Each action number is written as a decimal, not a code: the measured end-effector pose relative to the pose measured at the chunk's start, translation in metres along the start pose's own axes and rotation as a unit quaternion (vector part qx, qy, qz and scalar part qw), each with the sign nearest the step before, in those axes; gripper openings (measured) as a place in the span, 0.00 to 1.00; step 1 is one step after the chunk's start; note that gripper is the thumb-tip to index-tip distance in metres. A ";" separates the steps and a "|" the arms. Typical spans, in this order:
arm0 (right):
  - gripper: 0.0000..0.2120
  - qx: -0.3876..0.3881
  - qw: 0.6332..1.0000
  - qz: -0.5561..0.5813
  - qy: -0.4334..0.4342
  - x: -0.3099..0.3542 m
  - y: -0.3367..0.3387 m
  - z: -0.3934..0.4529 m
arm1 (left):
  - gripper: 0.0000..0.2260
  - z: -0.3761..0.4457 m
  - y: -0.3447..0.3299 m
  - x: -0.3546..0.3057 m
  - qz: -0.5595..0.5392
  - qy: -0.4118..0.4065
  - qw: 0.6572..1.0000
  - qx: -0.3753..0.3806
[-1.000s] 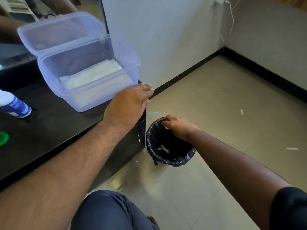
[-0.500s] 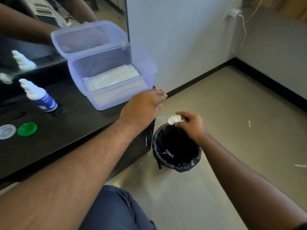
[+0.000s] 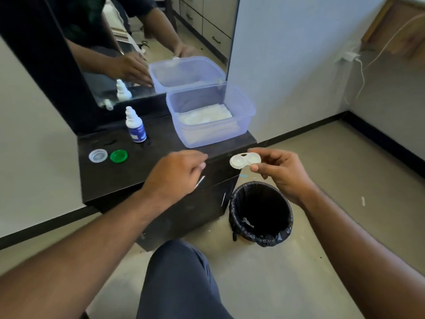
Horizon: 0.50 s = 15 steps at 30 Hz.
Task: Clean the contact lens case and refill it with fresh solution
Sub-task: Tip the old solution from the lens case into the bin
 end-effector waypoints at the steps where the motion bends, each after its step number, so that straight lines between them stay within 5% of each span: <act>1: 0.18 0.011 1.000 -0.001 0.013 0.003 -0.011 -0.001 | 0.12 -0.008 0.011 0.009 0.008 0.019 1.000 -0.008; 7: 0.16 0.048 0.997 -0.018 0.063 0.022 -0.092 -0.004 | 0.11 -0.049 0.069 0.051 0.052 0.119 0.991 -0.037; 15: 0.19 0.090 0.989 -0.118 0.002 0.031 -0.170 0.009 | 0.17 -0.061 0.095 0.062 0.104 0.209 0.972 -0.028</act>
Point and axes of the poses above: each hand's wrist, its own z-axis towards the middle knuckle, its own y-axis out of the back of the hand, x = y × z, the point moved 2 cm from there along z, towards the middle knuckle, and after that the axes turned 9 degrees about -x, right-handed, at the moved point
